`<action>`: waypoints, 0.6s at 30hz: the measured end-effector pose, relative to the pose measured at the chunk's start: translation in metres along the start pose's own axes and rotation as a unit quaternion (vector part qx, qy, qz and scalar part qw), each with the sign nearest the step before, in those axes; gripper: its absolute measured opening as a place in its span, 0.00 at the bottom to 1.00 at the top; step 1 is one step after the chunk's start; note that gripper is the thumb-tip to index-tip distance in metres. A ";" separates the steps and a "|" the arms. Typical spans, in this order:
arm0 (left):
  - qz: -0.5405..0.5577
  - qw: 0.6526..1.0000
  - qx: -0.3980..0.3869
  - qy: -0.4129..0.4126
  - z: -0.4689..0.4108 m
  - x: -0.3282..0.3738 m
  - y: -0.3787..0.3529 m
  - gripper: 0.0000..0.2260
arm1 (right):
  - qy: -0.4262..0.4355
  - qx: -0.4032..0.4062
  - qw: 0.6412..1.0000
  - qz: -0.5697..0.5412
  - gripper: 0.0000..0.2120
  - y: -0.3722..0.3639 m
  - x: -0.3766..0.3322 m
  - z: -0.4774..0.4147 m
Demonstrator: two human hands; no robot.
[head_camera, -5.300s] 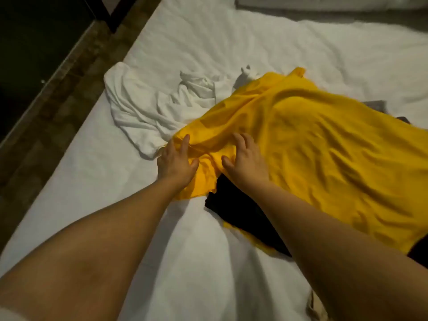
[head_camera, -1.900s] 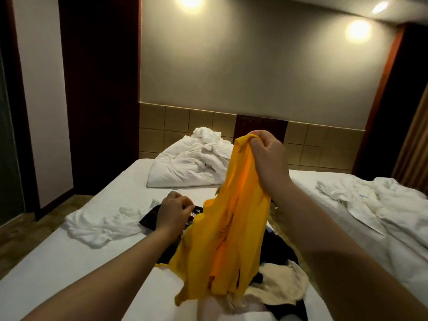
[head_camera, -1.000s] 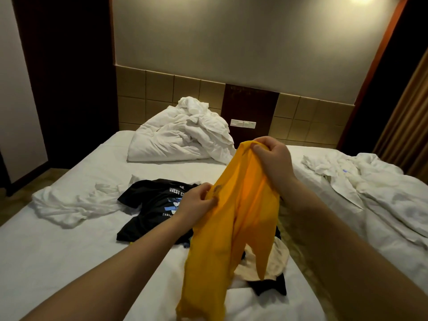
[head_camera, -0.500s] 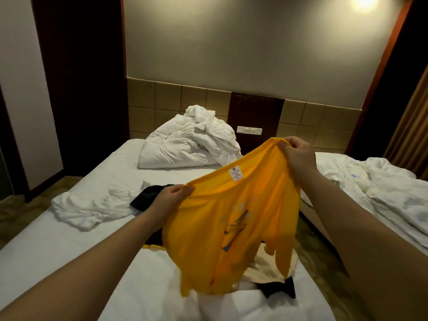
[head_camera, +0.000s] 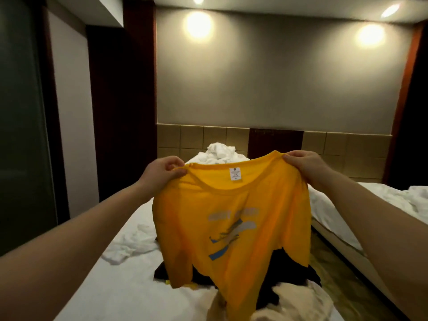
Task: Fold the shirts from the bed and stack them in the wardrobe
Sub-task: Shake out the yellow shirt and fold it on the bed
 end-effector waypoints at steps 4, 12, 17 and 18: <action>-0.018 0.999 0.047 -0.017 0.002 0.017 0.005 0.07 | -0.009 -0.057 0.998 0.041 0.16 0.003 -0.015 0.008; 0.090 0.992 -0.071 0.055 0.011 0.033 0.027 0.09 | -0.106 -0.215 0.970 0.045 0.18 0.021 -0.041 0.017; 0.010 0.990 -0.140 0.017 -0.006 0.061 0.055 0.03 | -0.062 -0.234 0.967 0.071 0.14 0.042 -0.056 0.015; -0.026 0.985 -0.168 0.025 -0.009 0.065 0.059 0.04 | -0.051 -0.224 0.970 0.082 0.14 0.043 -0.059 0.014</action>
Point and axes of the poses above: each hand's wrist, its own z-axis away from the middle knuckle, its own y-axis out of the back of the hand, x = y × z, the point moved 1 cm from there along -z, towards the middle knuckle, and after that the axes turned 3 degrees about -x, right-handed, at the moved point
